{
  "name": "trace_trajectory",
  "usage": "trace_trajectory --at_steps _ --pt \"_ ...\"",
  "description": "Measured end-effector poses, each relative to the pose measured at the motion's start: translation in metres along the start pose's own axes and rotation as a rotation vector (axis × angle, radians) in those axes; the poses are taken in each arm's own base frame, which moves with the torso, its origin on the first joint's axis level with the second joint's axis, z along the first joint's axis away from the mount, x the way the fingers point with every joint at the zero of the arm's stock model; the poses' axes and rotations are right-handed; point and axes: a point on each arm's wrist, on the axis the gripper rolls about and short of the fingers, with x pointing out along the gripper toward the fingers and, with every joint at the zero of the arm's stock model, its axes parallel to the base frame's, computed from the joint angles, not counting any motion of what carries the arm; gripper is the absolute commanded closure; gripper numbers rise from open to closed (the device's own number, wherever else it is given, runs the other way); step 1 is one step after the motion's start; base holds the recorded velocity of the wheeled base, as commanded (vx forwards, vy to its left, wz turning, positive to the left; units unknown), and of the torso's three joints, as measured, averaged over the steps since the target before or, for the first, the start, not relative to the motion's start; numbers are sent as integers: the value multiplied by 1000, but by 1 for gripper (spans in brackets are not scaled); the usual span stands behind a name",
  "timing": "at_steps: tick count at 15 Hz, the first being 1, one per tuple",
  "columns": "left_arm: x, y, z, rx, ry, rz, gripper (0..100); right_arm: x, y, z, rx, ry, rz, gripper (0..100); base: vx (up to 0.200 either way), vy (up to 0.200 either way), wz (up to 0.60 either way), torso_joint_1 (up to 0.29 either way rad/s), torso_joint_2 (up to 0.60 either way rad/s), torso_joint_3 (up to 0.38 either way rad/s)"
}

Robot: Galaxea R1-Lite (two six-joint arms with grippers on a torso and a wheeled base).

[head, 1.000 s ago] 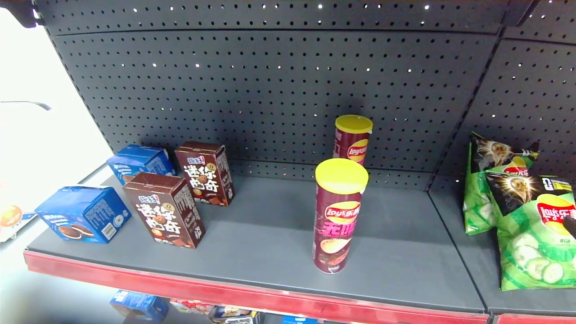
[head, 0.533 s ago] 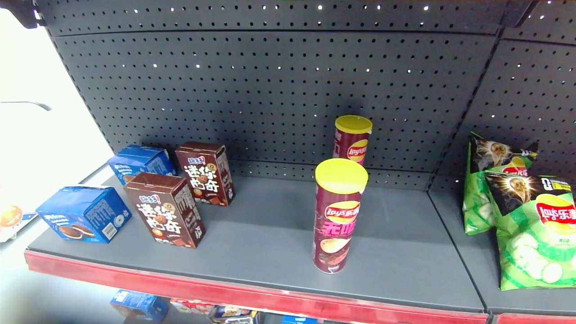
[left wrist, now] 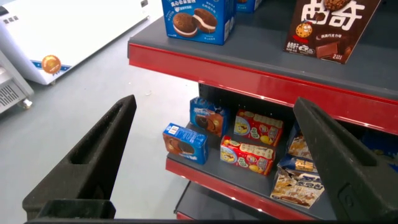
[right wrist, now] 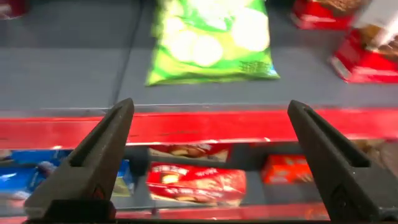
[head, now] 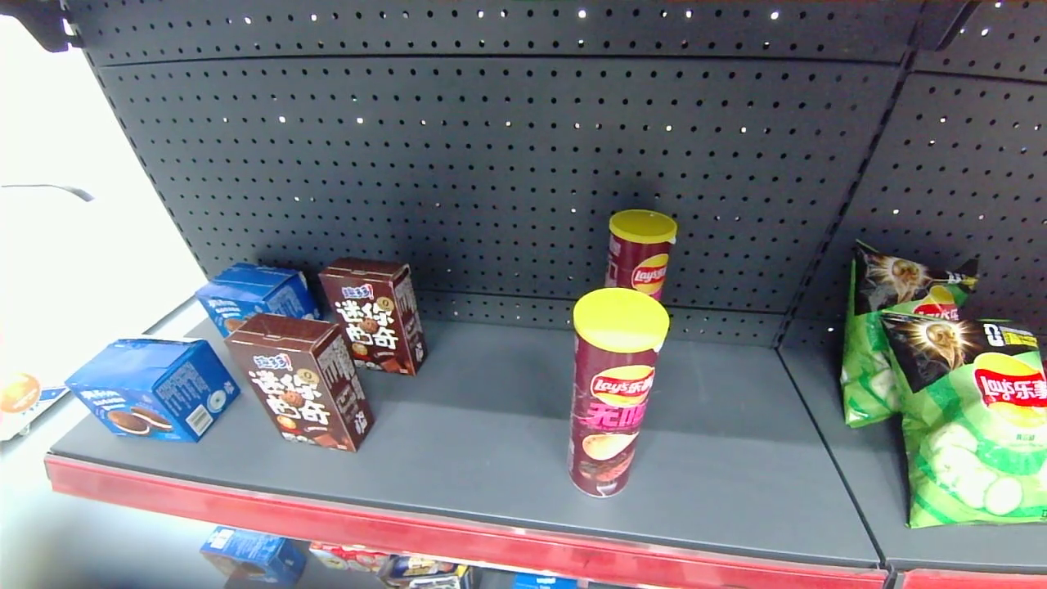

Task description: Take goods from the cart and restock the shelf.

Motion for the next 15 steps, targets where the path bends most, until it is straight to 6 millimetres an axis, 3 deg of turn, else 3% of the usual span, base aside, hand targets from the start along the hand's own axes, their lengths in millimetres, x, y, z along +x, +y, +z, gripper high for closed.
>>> trace_trajectory --at_steps 6,12,15 --pt "0 0 0 0 0 0 0 -2 -6 -1 2 -16 -117 0 0 0 0 0 0 0" --pt "0 0 0 0 0 0 0 -4 -4 -2 -2 -52 123 0 0 0 0 0 0 0" --pt "0 0 0 0 0 1 0 -5 -3 -3 3 -55 156 0 0 0 0 0 0 0"
